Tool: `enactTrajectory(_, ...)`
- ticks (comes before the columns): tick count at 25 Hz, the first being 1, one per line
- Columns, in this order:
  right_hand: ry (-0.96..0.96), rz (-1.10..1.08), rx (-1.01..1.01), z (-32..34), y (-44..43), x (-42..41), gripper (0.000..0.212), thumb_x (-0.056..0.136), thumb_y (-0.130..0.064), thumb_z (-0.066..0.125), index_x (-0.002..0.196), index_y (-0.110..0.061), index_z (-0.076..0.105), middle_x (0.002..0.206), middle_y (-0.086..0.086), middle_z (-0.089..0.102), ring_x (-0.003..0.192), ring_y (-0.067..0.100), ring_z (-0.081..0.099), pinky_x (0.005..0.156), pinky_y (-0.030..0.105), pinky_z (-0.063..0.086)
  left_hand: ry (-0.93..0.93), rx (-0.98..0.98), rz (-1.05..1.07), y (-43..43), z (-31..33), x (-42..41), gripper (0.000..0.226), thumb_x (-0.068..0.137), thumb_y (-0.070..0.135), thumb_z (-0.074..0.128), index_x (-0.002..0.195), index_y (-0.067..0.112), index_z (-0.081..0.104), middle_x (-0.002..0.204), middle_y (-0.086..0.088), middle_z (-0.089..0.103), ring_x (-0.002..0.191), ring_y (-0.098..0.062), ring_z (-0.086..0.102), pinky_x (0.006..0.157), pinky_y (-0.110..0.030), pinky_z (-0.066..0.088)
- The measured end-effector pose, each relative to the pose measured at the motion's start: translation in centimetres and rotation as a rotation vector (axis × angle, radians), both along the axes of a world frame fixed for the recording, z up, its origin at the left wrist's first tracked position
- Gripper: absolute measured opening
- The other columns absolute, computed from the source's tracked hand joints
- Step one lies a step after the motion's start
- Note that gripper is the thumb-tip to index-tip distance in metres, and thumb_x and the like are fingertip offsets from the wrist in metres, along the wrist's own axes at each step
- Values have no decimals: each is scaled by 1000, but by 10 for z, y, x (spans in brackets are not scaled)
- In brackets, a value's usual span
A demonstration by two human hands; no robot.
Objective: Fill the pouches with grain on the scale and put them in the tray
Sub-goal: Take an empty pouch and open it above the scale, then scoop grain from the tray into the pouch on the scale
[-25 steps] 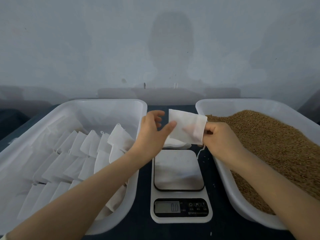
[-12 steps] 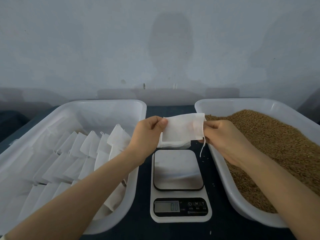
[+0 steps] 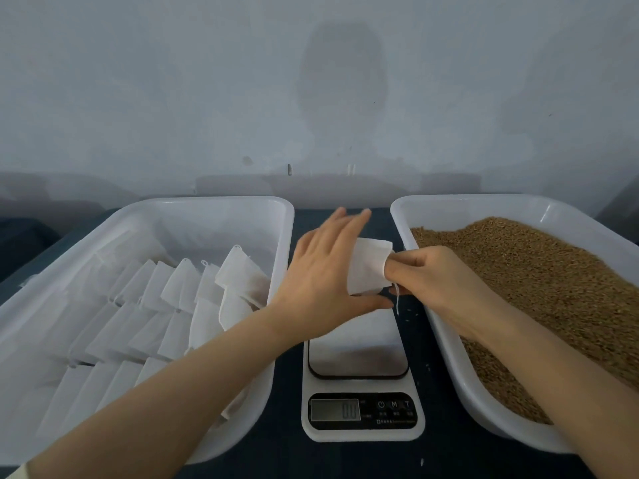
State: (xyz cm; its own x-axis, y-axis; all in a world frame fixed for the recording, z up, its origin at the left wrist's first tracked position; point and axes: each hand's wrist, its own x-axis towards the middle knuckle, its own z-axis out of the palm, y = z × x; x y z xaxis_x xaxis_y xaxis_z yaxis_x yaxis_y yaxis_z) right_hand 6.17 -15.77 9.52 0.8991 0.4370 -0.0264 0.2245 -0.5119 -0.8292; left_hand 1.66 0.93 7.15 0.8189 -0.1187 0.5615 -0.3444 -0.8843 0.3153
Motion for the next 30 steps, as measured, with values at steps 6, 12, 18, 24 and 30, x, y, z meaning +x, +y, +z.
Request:
enactTrajectory(6,21,29,29,1,2,-2,34,81,-46,57,84,-17,74,82,15,68,68,18,62,68,30,47,93,-32,10,-1,-5,4,63,78,36,76,133,19,50,129,4,57,120,-16,50,107,-35,32)
enactTrajectory(12,-119,-162,161,10,-11,13,19,89,-35,57,84,-29,74,82,-14,72,76,2,66,66,20,48,380,-275,-34,6,-5,8,59,79,40,74,131,31,46,122,16,52,99,-1,50,71,-2,38)
enactTrajectory(18,-130,-419,-766,2,-67,52,29,94,-30,54,101,-3,64,77,6,56,70,23,57,65,29,47,509,-358,-107,9,-4,9,55,80,42,71,128,38,46,123,17,51,104,-6,54,86,-23,48)
enactTrajectory(24,39,-299,-1020,-8,-70,50,32,91,-38,58,80,-10,48,76,5,53,65,16,51,51,27,37,543,-382,-128,11,-5,10,46,78,44,71,116,47,46,118,19,54,102,-3,55,88,-27,51)
enactTrajectory(30,47,-263,-910,-4,-64,42,35,94,-40,50,88,-6,54,76,7,61,64,18,60,49,25,41,568,-377,-156,12,-4,11,44,78,43,72,115,47,48,114,23,55,104,-1,55,93,-30,51)
